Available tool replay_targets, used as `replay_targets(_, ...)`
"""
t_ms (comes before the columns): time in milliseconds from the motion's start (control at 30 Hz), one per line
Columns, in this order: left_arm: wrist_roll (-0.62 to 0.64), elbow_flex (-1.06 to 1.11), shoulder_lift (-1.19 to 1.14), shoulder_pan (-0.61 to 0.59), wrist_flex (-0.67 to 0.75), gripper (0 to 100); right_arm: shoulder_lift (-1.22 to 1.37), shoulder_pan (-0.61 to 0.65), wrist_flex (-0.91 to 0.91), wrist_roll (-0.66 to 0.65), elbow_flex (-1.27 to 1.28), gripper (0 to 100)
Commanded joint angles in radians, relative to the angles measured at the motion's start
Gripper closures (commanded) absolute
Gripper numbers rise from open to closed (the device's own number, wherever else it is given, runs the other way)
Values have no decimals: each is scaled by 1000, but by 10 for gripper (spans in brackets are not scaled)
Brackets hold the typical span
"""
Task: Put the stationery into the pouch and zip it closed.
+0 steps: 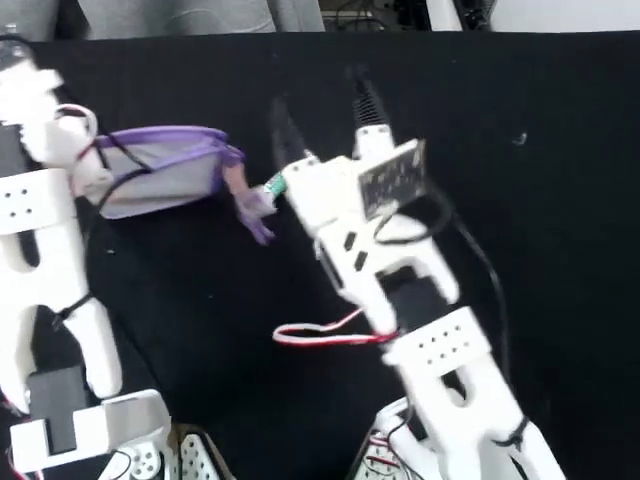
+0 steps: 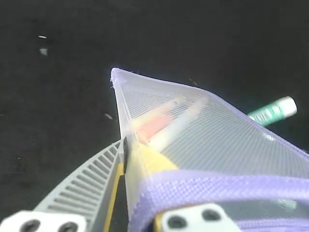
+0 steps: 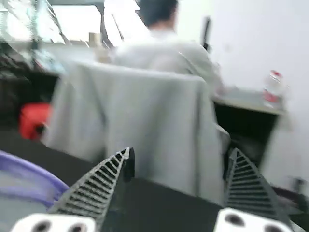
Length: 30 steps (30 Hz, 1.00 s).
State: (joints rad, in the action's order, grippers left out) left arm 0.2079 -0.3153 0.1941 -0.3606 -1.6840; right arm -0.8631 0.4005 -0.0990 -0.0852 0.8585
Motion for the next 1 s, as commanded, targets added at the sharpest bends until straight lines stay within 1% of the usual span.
replay_targets(0, -28, -28, 11, -81, 43, 971, 28, -61, -114, -150, -108, 705)
replay_targets(67, -43, -28, 9, -111, 49, 971, 99, -61, -127, -262, -108, 705)
replay_targets(133, -44, -28, 9, -148, 49, 971, 199, -61, -138, -347, -113, 705)
replay_targets(200, -44, -28, 9, -182, 54, 971, 312, -60, -133, -394, -120, 705)
replay_targets(300, -44, -19, 8, -228, 81, 971, 506, -58, -132, -376, -185, 705)
replay_targets(367, -44, -18, 6, -246, 83, 971, 647, -58, -130, -305, -263, 705)
replay_targets(500, -44, 1, 6, -252, 83, 971, 915, -66, -138, -57, -473, 705)
replay_targets(567, -44, 15, 6, -249, 84, 971, 1013, -58, -143, 35, -552, 706)
replay_targets(700, -46, 76, 14, -254, 132, 971, 1075, -11, -180, 152, -622, 706)
replay_targets(867, -46, 130, 12, -254, 181, 971, 1118, -3, -180, 414, -631, 706)
replay_targets(967, -46, 130, 15, -254, 184, 971, 1161, 25, -178, 496, -633, 706)
